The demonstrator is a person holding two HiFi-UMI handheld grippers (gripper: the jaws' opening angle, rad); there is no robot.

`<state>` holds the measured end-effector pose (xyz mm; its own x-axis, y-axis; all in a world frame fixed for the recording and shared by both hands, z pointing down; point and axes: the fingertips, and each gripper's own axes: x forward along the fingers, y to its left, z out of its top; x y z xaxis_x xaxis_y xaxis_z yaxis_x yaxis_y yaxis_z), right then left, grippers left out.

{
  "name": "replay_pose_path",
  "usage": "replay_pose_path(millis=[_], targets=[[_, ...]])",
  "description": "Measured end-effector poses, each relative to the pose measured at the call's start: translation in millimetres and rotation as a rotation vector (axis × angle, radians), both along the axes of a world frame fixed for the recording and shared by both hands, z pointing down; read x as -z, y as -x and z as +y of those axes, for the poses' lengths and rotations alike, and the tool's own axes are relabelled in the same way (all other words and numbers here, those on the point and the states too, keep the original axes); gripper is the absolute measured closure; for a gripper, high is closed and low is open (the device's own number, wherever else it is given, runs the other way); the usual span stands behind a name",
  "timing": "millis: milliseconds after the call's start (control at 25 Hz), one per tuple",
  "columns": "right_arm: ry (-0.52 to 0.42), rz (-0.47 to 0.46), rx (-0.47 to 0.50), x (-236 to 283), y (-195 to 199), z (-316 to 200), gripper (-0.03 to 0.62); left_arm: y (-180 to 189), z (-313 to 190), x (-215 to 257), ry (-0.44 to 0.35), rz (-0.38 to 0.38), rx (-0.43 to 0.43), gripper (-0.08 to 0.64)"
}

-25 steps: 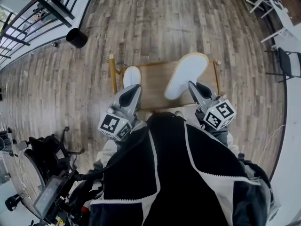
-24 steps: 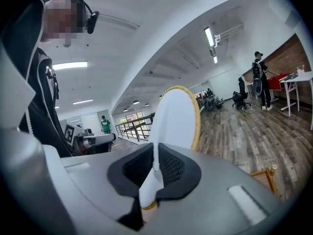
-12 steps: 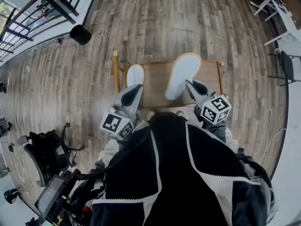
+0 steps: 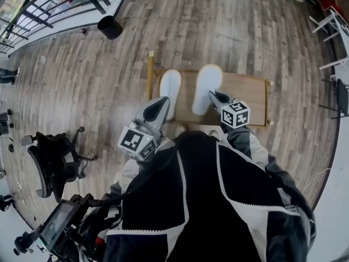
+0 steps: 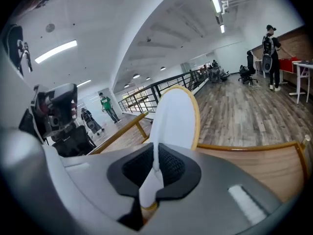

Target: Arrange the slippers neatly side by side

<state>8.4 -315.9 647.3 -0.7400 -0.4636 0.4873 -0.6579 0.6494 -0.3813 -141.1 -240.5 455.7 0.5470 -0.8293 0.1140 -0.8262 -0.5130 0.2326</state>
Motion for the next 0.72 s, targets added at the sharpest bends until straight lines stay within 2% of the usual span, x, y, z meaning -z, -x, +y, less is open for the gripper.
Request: replay_pose_path(millis=[240, 480, 720], targets=[[0.123, 0.057, 0.019, -50.7, 40.3, -7.0, 0.568, 12.2, 13.4, -4.3, -0.005, -0.031, 0.02, 0.54], [0.195, 0.143, 0.079, -87.1, 71.2, -6.5, 0.566, 28.8, 23.1, -6.9, 0.023, -0.048, 0.061, 0.54], [0.248, 0.243, 0.067, -119.0, 75.7, -9.3, 0.566, 44.5, 30.4, -16.2, 0.043, -0.049, 0.092, 0.541]])
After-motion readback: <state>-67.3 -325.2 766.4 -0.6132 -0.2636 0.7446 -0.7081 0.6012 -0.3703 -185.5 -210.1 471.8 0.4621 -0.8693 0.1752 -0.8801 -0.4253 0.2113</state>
